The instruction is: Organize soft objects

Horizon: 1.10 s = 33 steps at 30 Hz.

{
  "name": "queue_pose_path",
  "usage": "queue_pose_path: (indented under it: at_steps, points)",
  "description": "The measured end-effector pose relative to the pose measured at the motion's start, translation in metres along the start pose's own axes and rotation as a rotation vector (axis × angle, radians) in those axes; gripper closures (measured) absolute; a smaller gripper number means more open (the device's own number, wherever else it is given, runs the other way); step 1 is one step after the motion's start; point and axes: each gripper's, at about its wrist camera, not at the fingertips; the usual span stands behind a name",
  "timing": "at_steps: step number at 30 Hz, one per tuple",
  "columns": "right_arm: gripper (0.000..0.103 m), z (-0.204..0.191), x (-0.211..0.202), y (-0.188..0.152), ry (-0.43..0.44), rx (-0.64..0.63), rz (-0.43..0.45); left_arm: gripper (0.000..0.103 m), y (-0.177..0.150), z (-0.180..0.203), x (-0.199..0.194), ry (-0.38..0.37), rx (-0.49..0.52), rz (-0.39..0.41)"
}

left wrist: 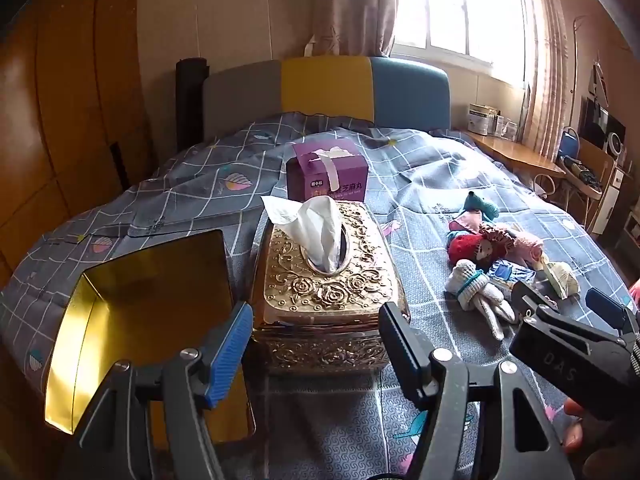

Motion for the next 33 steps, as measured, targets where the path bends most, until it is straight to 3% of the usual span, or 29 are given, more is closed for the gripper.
queue_pose_path:
  at_steps: [33]
  points:
    - [0.000,-0.0092,-0.0045,-0.0010,0.007,-0.024,0.003,0.037,-0.0009,-0.0107,-0.0063,0.007,-0.018,0.012]
Point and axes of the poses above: each gripper's, at about its wrist camera, not at the fingertips, and x roughly the way its jaws point, z to its right, y to its top, and after that the axes turned 7 degrees about x, right-handed
